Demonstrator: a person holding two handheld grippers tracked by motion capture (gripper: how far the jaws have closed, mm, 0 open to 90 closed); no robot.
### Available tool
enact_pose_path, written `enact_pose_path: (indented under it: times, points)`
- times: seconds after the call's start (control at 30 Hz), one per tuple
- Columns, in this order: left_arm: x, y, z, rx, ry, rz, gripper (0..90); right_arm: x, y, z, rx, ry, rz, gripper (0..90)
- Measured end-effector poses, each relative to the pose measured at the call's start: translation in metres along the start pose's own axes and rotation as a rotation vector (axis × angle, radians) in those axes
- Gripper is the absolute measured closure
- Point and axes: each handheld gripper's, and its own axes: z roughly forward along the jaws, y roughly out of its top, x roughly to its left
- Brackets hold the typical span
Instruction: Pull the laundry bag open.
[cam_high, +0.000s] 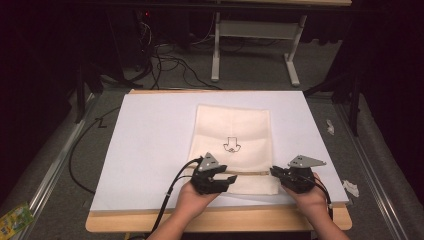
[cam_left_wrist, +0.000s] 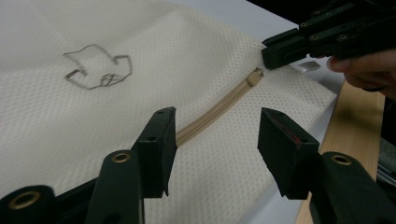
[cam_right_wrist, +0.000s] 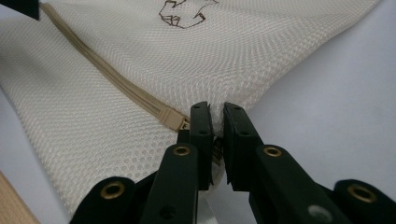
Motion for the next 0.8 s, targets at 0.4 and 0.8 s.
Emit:
enact_pose_path:
  times: [0.4, 0.8]
  points:
    - [-0.027, 0.024, 0.063, 0.045, -0.029, 0.005, 57.2, -0.004, 0.002, -0.005, -0.039, 0.009, 0.008, 84.0]
    - [-0.039, 0.027, 0.095, 0.049, -0.026, -0.057, 72.7, -0.008, 0.005, -0.009, -0.060, 0.013, 0.020, 84.1]
